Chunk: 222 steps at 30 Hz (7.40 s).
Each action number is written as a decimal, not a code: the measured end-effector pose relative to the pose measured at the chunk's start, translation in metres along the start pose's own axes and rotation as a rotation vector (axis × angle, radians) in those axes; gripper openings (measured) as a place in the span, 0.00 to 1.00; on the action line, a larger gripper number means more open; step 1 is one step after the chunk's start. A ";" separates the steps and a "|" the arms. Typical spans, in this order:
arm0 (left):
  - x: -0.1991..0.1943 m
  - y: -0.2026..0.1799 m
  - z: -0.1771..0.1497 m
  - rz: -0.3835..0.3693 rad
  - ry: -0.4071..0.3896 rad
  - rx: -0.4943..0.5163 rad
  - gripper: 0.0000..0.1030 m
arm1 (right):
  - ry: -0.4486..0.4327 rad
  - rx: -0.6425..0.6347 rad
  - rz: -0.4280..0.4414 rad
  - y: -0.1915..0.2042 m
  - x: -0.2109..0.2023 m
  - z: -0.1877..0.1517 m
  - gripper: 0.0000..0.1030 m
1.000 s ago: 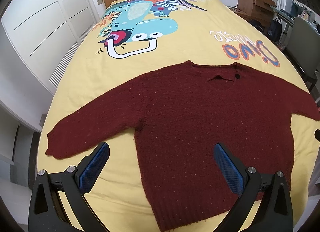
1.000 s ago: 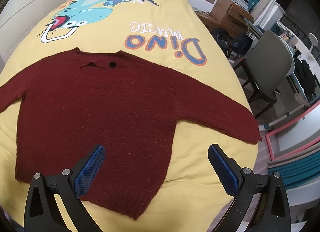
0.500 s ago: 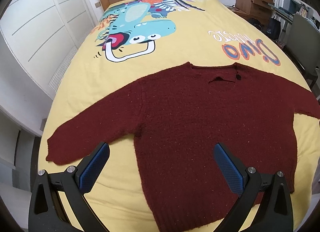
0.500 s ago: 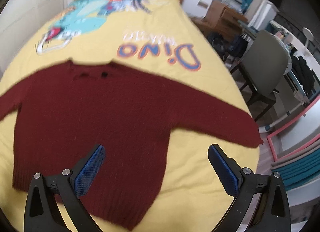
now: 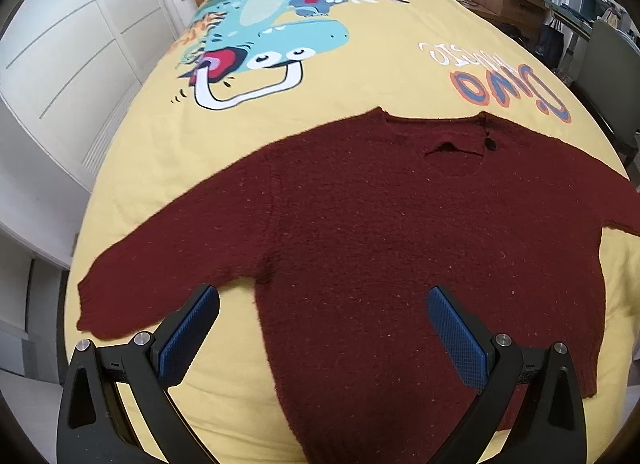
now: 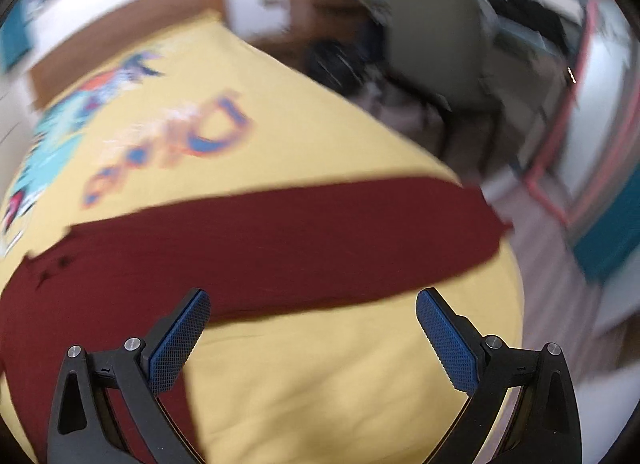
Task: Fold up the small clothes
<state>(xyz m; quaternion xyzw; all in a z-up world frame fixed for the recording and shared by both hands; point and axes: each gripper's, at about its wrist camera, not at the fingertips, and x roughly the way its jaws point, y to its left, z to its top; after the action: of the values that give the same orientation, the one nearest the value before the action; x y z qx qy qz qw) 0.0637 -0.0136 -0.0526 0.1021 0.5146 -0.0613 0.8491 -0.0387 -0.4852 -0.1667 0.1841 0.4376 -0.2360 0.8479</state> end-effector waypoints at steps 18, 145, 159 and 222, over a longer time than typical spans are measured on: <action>0.030 0.007 -0.009 -0.006 0.085 -0.016 0.99 | 0.252 0.385 -0.037 -0.107 0.135 0.036 0.71; 0.134 -0.225 0.041 -0.068 0.146 0.557 0.99 | 0.362 -0.352 0.222 0.149 0.011 -0.065 0.95; 0.153 -0.162 0.082 -0.220 0.203 0.371 0.13 | 0.392 -0.303 0.228 0.154 0.027 -0.070 0.95; 0.190 0.019 0.064 -0.227 0.251 -0.160 0.13 | 0.382 -0.314 0.212 0.176 0.036 -0.064 0.95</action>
<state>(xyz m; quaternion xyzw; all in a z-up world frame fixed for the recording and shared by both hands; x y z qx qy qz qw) 0.2103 -0.0104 -0.1900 -0.0173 0.6280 -0.1022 0.7713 0.0365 -0.3161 -0.2128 0.1362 0.5993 -0.0361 0.7880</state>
